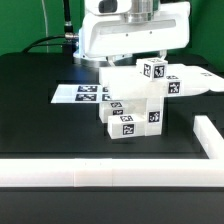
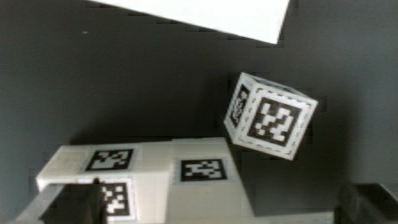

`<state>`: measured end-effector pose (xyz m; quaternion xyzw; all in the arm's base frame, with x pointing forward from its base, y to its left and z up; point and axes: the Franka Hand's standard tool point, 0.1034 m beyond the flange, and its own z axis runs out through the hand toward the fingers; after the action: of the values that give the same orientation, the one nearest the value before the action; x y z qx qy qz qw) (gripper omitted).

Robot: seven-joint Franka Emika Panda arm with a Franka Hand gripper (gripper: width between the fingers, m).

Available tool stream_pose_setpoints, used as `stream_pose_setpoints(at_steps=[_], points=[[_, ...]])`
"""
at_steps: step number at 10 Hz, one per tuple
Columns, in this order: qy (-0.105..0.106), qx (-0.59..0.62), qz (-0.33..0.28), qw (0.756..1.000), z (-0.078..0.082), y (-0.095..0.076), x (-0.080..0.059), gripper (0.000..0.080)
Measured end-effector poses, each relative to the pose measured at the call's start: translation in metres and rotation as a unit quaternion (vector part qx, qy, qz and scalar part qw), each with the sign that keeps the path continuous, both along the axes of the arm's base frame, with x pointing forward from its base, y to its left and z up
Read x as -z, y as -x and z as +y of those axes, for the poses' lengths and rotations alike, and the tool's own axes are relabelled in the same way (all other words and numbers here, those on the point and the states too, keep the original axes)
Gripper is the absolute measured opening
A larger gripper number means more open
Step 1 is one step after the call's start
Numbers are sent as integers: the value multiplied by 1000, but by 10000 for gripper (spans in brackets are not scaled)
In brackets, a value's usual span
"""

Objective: Assemble chair

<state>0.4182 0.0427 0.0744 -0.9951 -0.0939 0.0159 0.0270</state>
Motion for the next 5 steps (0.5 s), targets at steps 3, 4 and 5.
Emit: stream_pose_setpoints(at_steps=[3,4,5], points=[[0,0,1,1000,0,0,0,649],[0,-1,1,1000,-2,-2,1,649],[2,4,0,1000,-8,-15,2,649]])
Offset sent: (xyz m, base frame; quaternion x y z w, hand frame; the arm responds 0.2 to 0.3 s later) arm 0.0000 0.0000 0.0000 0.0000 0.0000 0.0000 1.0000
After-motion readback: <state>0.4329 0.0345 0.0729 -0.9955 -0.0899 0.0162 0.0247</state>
